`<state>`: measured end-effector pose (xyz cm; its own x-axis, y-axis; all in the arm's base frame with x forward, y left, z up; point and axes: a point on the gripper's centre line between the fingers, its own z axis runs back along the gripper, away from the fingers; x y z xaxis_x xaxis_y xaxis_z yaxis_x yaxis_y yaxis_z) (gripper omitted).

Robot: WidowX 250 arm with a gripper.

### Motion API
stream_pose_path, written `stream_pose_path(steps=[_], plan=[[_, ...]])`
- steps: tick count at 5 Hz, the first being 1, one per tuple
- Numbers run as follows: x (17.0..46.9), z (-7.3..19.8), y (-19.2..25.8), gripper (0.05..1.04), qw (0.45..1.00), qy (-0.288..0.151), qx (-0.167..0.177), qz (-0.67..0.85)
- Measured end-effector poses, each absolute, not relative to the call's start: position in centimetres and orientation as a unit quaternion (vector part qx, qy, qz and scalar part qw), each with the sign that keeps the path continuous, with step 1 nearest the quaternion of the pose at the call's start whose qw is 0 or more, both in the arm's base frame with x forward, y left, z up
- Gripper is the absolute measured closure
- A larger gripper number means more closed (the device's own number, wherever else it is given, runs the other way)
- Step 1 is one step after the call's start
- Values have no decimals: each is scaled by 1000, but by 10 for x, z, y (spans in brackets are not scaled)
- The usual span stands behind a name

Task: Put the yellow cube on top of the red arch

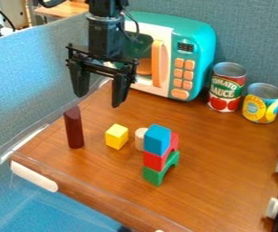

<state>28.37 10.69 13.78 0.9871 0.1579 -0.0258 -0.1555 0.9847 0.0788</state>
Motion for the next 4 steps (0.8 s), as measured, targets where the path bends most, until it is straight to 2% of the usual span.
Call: stream_pose_path(steps=[2, 4], plan=[[291, 112, 107, 83, 995, 45, 41, 74], [308, 96, 108, 82, 996, 55, 44, 62]])
